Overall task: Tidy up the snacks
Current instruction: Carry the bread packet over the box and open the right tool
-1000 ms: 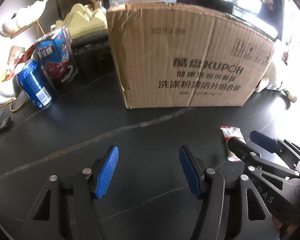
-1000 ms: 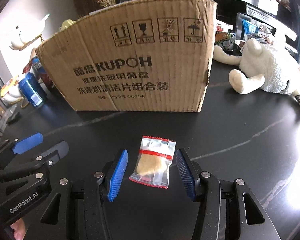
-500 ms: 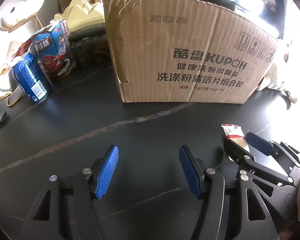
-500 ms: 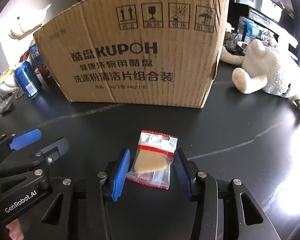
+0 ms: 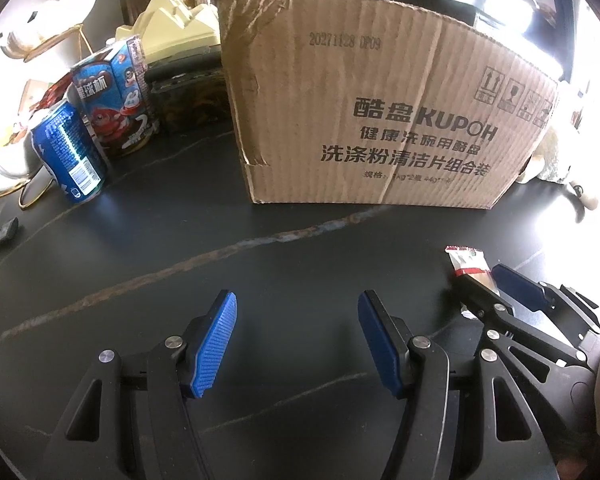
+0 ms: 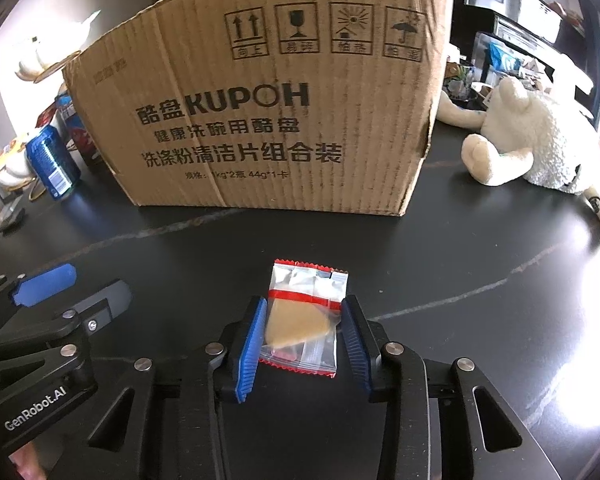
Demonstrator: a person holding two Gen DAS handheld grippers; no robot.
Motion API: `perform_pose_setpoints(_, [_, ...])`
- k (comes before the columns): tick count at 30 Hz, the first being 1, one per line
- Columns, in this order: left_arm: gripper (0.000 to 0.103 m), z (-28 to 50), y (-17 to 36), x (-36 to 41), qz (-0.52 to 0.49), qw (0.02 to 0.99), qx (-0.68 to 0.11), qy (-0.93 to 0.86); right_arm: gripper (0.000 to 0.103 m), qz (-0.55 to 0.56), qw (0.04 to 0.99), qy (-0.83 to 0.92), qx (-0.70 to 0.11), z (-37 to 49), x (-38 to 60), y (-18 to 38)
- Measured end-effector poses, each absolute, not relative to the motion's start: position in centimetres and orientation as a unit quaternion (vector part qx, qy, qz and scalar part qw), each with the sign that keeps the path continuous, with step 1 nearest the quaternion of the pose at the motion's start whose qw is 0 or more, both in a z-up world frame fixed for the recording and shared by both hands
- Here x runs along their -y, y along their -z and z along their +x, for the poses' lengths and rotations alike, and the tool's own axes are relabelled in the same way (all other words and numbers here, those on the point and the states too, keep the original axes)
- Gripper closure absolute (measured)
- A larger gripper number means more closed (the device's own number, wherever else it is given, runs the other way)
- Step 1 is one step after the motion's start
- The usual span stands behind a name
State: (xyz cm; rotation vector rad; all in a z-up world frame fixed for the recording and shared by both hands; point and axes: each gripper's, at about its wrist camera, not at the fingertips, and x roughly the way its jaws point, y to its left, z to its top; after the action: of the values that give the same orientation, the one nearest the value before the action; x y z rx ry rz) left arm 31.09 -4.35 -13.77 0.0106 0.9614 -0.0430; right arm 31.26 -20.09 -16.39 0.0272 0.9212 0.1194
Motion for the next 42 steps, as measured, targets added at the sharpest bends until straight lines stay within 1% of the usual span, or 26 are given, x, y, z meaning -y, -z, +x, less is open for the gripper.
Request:
perform_pose_setpoints(15, [0.041, 29.4, 11.2, 4.2, 0.009, 0.896, -0.444, 0.006, 0.064, 0.020, 0.906, -0.069, -0.417, 30.3, 20.0, 13.8])
perform_pose_setpoints(36, [0.041, 26.4, 3.9, 3.4, 0.015, 0.925, -0.379, 0.002, 0.064, 0.031, 0.934, -0.077, -0.347, 27.3, 19.2, 5.9])
perform_pose_setpoints(42, [0.037, 26.0, 2.1, 3.4, 0.025, 0.931, -0.363, 0.006, 0.064, 0.026, 0.940, -0.073, -0.331, 26.8, 19.2, 3.7])
